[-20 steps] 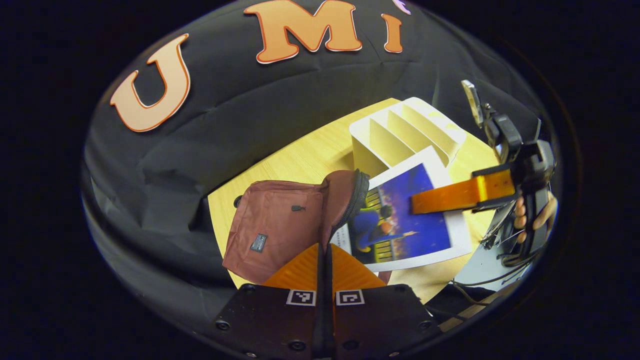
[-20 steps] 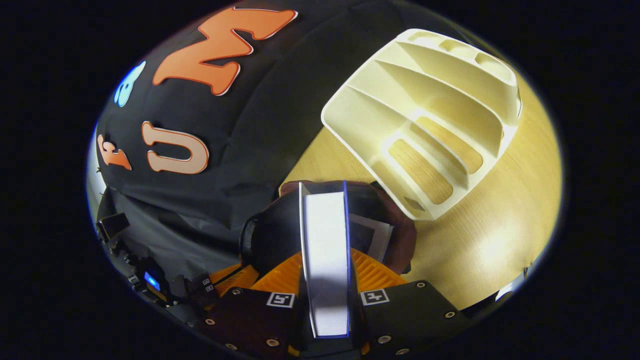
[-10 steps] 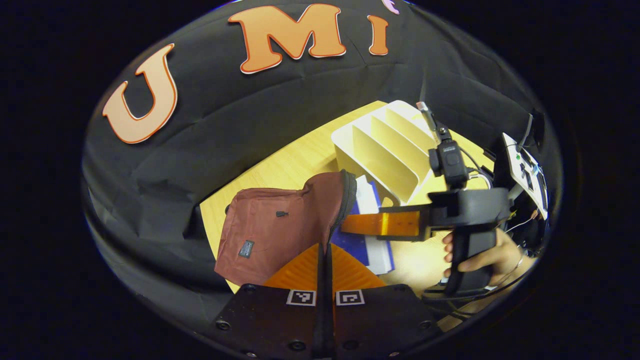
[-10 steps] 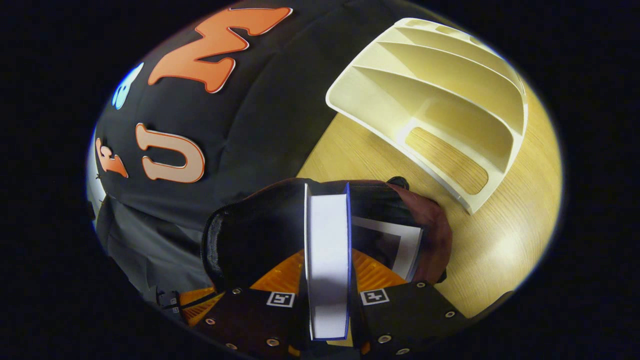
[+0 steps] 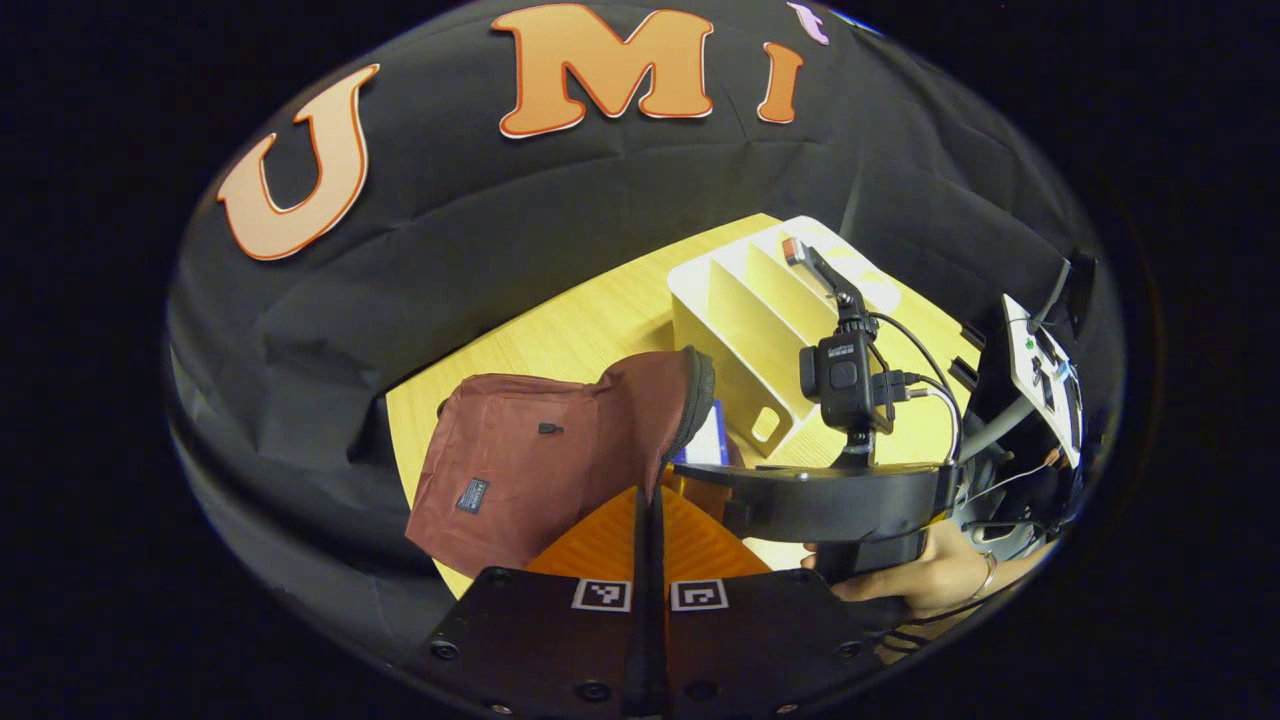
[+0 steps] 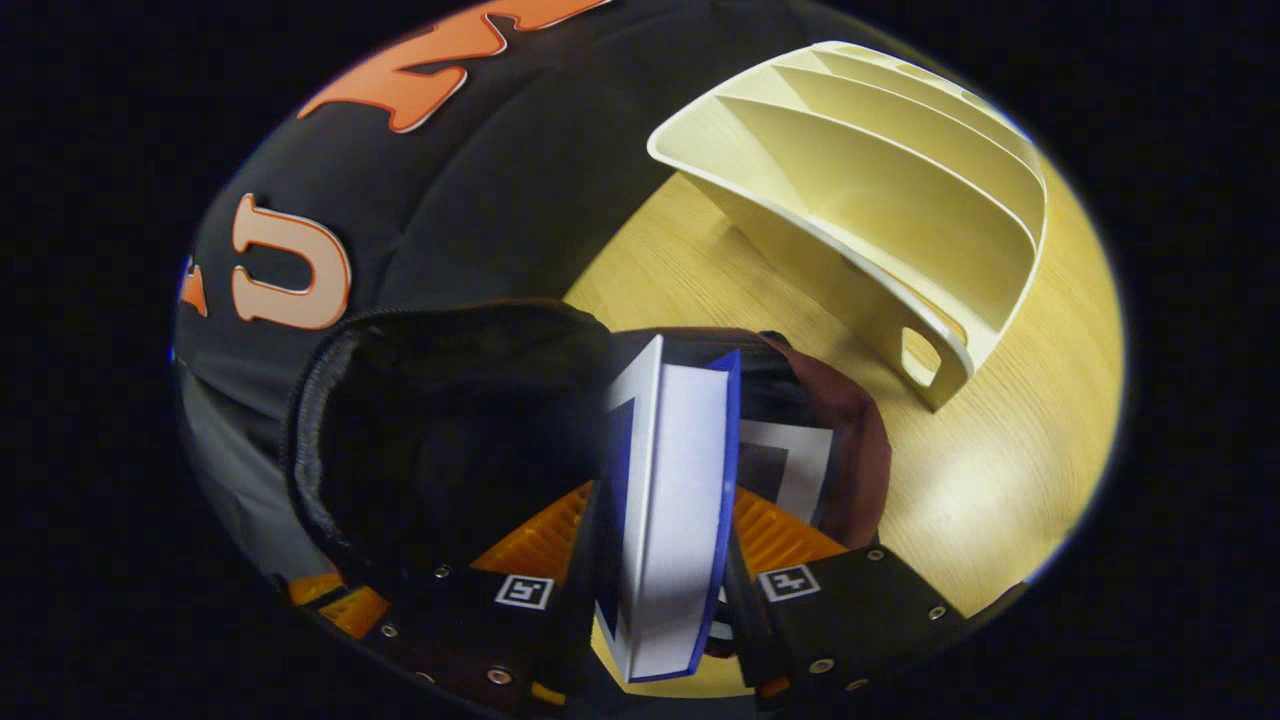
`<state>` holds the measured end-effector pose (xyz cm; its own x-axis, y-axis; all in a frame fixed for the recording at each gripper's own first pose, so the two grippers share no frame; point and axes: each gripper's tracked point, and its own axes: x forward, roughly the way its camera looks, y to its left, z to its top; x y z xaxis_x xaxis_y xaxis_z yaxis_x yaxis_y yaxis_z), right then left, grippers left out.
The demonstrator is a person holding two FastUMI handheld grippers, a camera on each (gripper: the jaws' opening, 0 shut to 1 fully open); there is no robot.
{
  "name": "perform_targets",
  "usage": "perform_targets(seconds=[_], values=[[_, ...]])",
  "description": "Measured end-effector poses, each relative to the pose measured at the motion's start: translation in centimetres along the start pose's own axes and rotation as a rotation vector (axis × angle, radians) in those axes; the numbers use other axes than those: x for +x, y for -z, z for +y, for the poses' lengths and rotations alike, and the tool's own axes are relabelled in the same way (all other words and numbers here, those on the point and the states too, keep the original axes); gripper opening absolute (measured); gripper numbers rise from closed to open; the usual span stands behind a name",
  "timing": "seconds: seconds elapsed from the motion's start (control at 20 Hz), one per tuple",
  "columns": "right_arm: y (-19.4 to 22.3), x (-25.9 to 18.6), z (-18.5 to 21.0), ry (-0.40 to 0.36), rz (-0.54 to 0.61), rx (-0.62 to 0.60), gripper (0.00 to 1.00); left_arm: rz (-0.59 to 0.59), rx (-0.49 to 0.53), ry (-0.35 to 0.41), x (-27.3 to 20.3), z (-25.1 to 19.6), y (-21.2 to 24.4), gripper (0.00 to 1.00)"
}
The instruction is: Open the schoolbag, grab two books from the bookshelf and put them into the schoolbag.
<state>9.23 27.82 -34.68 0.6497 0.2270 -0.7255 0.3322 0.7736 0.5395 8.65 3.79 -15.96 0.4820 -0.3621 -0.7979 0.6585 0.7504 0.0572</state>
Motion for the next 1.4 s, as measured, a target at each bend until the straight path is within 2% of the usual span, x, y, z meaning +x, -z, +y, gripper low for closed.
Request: perform_targets(seconds=[0.05, 0.1, 0.15, 0.2, 0.6, 0.85, 1.05, 1.4], values=[[0.8, 0.3, -0.8, 0.041, 0.022, -0.013, 0.66, 0.004, -0.002, 0.0, 0.1, 0.2, 0.3, 0.01], [1.6, 0.4, -1.6, 0.075, 0.05, -0.021, 0.78, 0.009, -0.001, -0.002, 0.2, 0.3, 0.6, 0.01], [2.0, 0.4, -2.3, 0.105, 0.06, -0.033, 0.83, 0.013, 0.003, -0.004, 0.3, 0.3, 0.6, 0.0], [2.3, 0.5, -2.8, 0.119, 0.064, -0.04, 0.97, 0.017, 0.006, -0.003, 0.4, 0.3, 0.7, 0.0], [-0.2, -1.5, -4.1, 0.131, 0.021, -0.027, 0.98, 0.018, -0.016, -0.008, -0.3, 1.5, 1.9, 0.01], [-2.5, -4.6, -4.3, 0.082, -0.004, -0.074, 0.98, 0.027, -0.004, 0.001, 0.1, 0.8, 2.7, 0.0], [-4.2, -9.1, -7.1, 0.075, -0.04, -0.118, 0.98, 0.041, 0.006, 0.008, 0.5, -0.4, 3.6, 0.01], [-7.4, -14.1, -13.9, 0.163, -0.086, -0.176, 0.98, 0.074, -0.006, 0.029, 1.4, -2.9, 5.5, 0.01]])
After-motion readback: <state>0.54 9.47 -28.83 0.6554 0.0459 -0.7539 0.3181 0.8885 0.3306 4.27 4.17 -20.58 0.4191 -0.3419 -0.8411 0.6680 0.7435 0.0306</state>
